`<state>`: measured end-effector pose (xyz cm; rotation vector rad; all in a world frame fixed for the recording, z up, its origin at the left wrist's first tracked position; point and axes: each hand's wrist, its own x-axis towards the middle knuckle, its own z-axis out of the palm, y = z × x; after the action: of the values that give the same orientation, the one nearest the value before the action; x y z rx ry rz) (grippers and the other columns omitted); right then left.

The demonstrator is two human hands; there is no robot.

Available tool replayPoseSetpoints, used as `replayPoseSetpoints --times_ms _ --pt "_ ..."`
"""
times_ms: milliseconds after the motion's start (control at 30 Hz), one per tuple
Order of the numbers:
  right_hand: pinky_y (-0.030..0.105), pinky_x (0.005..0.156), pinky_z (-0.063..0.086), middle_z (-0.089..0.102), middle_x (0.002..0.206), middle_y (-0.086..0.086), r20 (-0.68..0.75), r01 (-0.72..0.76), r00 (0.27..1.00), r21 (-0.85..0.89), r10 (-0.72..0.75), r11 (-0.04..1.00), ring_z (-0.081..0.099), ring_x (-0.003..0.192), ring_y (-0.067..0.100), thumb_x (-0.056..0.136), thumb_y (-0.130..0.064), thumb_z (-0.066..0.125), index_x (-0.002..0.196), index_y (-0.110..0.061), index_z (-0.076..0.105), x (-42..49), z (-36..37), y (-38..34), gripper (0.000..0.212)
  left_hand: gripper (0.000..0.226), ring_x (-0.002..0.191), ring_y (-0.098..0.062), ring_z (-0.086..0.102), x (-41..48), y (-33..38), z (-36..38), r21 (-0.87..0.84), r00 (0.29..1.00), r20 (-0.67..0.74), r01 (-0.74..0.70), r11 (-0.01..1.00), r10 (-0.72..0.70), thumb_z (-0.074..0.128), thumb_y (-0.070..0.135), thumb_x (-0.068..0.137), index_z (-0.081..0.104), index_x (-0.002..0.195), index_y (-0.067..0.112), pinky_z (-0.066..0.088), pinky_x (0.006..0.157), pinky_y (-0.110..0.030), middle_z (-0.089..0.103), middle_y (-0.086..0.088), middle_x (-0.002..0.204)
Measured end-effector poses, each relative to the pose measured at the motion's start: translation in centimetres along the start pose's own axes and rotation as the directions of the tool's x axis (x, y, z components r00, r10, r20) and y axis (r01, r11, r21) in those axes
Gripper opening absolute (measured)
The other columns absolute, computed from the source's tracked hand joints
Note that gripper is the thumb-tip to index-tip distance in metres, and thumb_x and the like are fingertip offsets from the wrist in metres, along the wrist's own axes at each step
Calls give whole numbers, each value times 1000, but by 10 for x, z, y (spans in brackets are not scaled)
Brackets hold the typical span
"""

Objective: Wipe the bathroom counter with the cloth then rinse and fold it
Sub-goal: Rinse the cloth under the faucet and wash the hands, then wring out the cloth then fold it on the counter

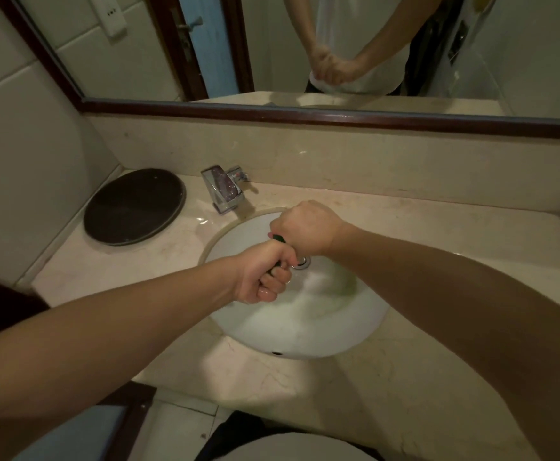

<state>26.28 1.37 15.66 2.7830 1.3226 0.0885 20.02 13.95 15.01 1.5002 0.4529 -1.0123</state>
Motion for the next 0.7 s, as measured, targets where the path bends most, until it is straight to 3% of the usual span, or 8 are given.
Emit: replayPoseSetpoints --times_ms 233,367,500,600,700 --pt "31 62 34 69 89 4 43 65 997 -18 -64 998 66 80 31 100 -35 41 97 -17 65 0 7 -9 29 36 30 -5 17 1 -16 -6 -136 995 95 20 990 -7 43 15 84 29 52 24 7 37 -17 25 8 45" --pt "31 55 34 55 74 0 110 -2 994 -40 6 999 58 67 26 88 -26 52 91 -18 59 -1 11 -4 11 21 38 -7 27 11 -15 -5 10 995 -77 -68 998 69 52 18 87 42 69 19 12 37 -18 40 4 53" --pt "34 60 41 56 84 1 263 -201 957 297 122 933 56 76 25 80 -25 65 95 -19 46 -11 29 2 25 22 53 -11 46 19 -32 -17 230 946 -249 -152 961 209 68 29 85 53 91 14 28 44 -23 53 -1 68" --pt "31 65 40 56 92 0 342 -306 928 467 149 830 55 86 22 80 -29 72 99 -18 54 -16 34 3 29 25 68 -13 59 17 -48 -32 328 884 -360 -181 927 299 67 30 88 56 106 17 38 52 -23 61 1 79" --pt "26 60 38 59 83 -2 398 -370 903 532 160 762 56 78 17 86 -34 68 100 -15 63 -17 29 0 24 28 71 -7 63 13 -58 -41 312 828 -410 -267 912 383 66 19 90 59 117 20 45 56 -19 68 -1 93"
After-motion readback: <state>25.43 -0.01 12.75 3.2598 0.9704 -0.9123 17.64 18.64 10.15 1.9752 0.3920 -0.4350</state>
